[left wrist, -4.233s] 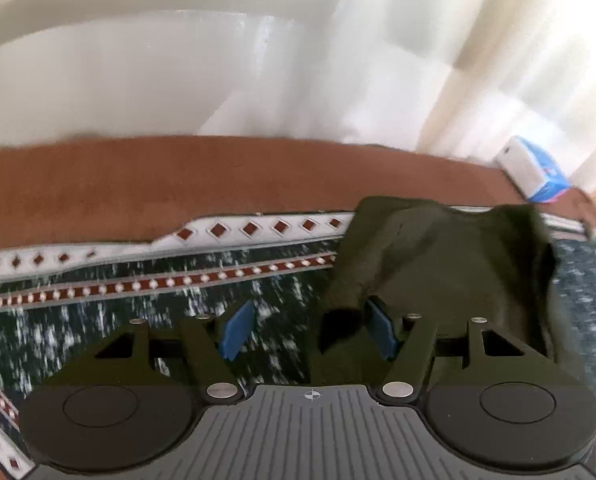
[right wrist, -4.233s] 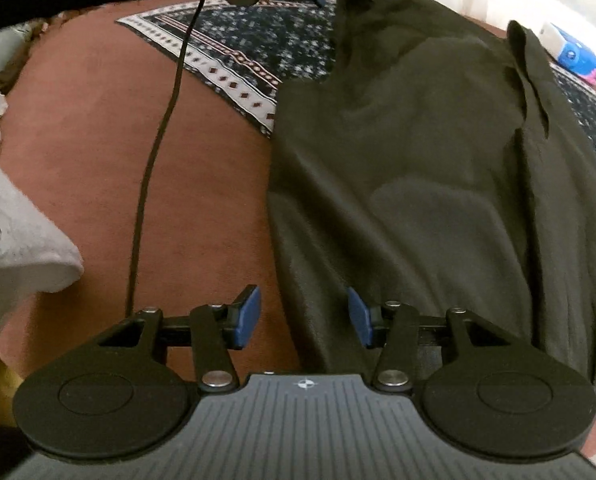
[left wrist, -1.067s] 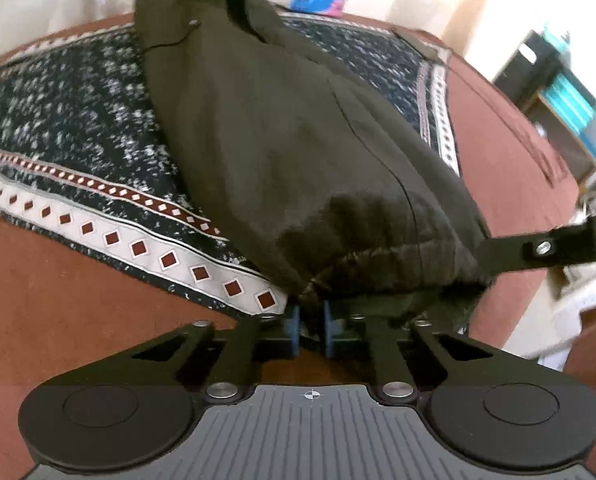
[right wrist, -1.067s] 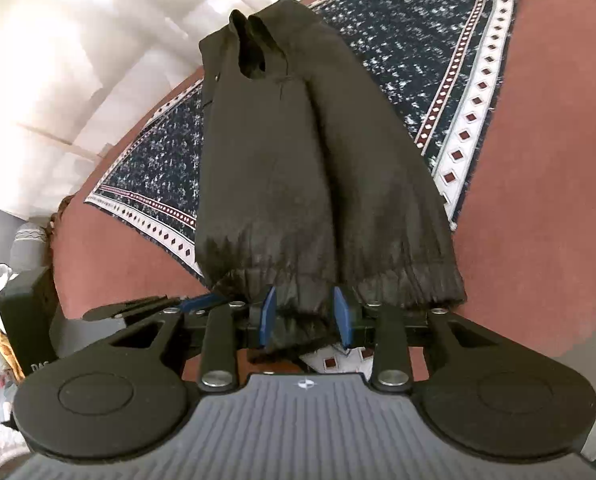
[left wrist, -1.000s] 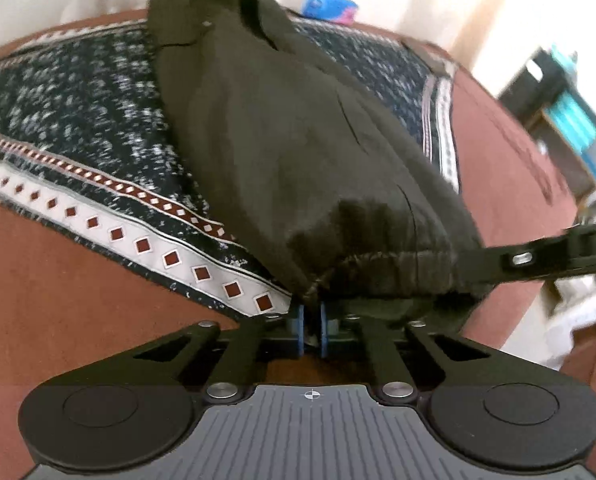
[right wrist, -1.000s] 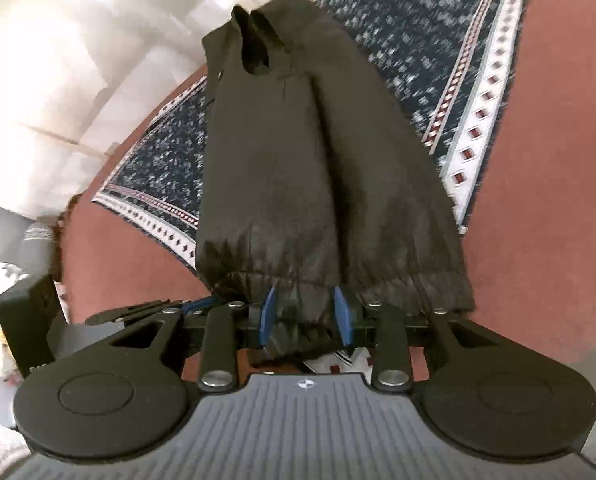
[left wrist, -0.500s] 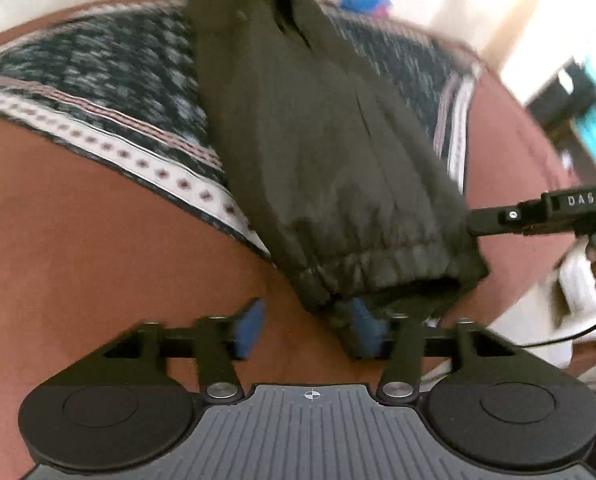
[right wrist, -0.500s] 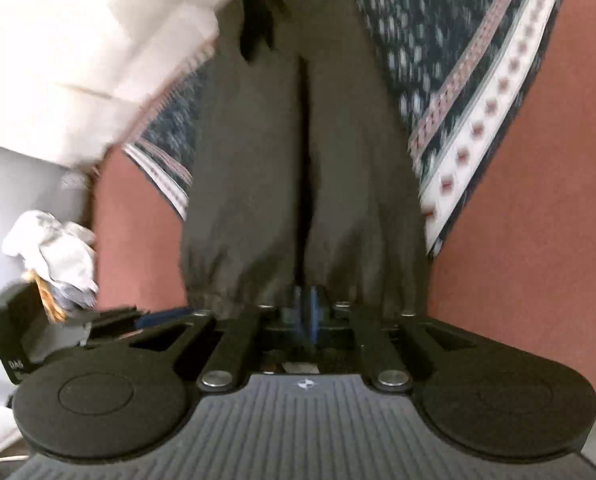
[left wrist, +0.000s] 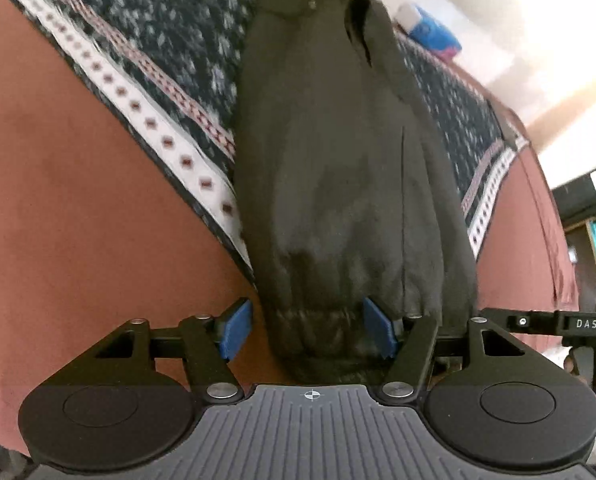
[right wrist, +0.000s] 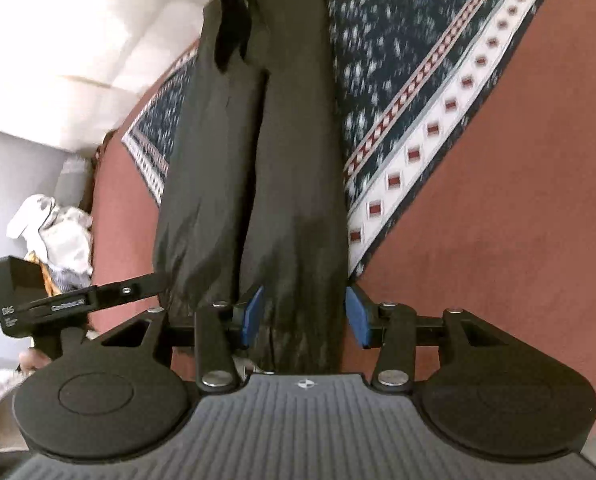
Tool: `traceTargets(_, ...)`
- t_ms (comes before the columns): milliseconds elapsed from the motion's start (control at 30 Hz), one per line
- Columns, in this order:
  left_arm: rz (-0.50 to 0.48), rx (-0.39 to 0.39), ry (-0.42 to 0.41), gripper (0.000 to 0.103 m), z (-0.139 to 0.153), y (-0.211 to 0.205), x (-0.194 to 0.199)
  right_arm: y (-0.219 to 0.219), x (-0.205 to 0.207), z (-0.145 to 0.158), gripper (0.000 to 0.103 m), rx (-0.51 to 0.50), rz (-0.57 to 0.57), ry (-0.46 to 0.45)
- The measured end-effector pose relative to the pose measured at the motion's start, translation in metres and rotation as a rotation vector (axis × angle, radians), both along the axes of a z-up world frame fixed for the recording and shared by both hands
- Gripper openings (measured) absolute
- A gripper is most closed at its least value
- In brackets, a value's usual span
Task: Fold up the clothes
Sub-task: 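Grasp the cuffed hem end with both grippers side by side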
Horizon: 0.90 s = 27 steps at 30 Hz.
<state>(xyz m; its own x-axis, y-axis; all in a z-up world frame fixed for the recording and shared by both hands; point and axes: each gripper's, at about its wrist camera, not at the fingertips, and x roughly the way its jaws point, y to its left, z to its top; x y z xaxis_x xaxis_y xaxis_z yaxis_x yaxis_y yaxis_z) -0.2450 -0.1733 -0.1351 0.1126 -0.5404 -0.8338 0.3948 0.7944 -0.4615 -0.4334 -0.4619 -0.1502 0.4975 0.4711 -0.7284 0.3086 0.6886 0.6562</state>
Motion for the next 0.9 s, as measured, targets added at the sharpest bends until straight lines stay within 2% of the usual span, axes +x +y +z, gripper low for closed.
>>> traceTargets(233, 0.056, -0.052, 0.077, 0.075, -0.018, 0.000, 0.001, 0.007, 0.003, -0.019, 0.051, 0.077, 0.021, 0.025)
traceTargets(367, 0.067, -0.088, 0.105, 0.063, -0.021, 0.001, -0.001, 0.002, 0.003, -0.023, 0.051, 0.123, 0.014, 0.026)
traceTargets(433, 0.065, -0.090, 0.094, 0.061, -0.018, 0.003, -0.006, -0.001, 0.001, -0.023, 0.048, 0.150, 0.015, 0.028)
traceTargets(733, 0.085, -0.083, 0.118, 0.070, -0.022, 0.005, -0.003, 0.004, 0.000, -0.022, 0.050, 0.156, 0.003, 0.040)
traceTargets(833, 0.099, -0.096, 0.134, 0.071, -0.027, 0.002, -0.002, 0.004, 0.000, -0.030, 0.049, 0.200, -0.028, 0.048)
traceTargets(867, 0.098, -0.100, 0.136, 0.068, -0.028, 0.001, -0.002, 0.007, 0.003, -0.031, 0.049, 0.205, -0.025, 0.043)
traceTargets(900, 0.092, -0.100, 0.133, 0.057, -0.028, -0.001, -0.002, 0.009, 0.005, -0.031, 0.049, 0.210, -0.021, 0.037)
